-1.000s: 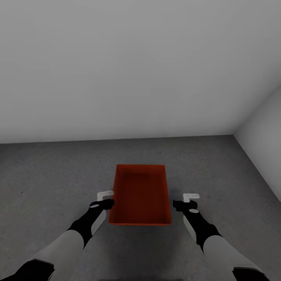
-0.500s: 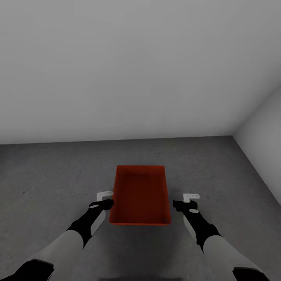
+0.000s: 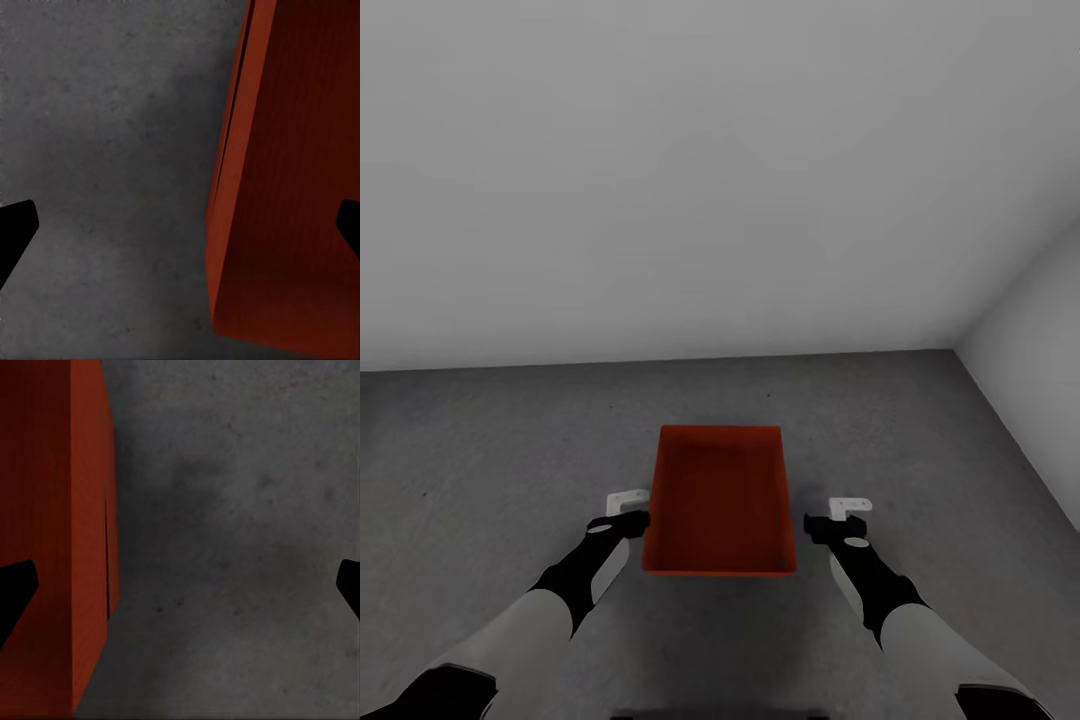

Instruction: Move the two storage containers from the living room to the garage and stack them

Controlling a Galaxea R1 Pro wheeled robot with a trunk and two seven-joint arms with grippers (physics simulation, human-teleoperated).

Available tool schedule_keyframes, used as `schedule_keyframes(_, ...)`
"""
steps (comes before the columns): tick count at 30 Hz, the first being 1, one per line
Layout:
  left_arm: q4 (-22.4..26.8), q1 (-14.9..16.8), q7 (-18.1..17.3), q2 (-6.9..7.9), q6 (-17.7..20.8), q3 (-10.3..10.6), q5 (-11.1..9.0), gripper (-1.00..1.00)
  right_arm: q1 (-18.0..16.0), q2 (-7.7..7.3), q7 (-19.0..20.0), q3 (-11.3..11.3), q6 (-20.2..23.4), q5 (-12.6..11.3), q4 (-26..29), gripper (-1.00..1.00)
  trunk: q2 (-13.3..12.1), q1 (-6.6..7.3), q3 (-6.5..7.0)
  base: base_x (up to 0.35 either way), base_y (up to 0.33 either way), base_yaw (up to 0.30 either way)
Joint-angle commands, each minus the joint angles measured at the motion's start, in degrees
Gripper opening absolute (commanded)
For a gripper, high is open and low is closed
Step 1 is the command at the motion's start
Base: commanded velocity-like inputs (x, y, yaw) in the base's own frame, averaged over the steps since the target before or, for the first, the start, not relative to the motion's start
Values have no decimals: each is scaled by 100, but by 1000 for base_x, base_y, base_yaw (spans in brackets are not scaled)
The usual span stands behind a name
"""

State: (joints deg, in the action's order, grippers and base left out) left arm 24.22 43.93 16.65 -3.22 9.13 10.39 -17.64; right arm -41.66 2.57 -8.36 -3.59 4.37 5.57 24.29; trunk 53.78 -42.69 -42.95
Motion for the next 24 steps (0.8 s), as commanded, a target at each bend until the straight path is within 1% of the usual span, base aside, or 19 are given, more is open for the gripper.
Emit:
schedule_keyframes(1, 7, 1, 49, 6, 27, 46, -47, 100, 0, 7, 1, -37, 38, 58, 6, 100, -38, 22, 15, 0, 0, 0)
schedule_keyframes(19, -83, 1, 19, 2, 54, 47, -74, 100, 0, 15, 43, -28, 51, 26, -32, 100, -760, 417, 338, 0, 0, 0)
schedule_keyframes(24, -246, 1, -9, 6, 47, 49, -82, 100, 0, 31, 47, -25, 42, 26, -36, 100, -961, 527, 428, 0, 0, 0)
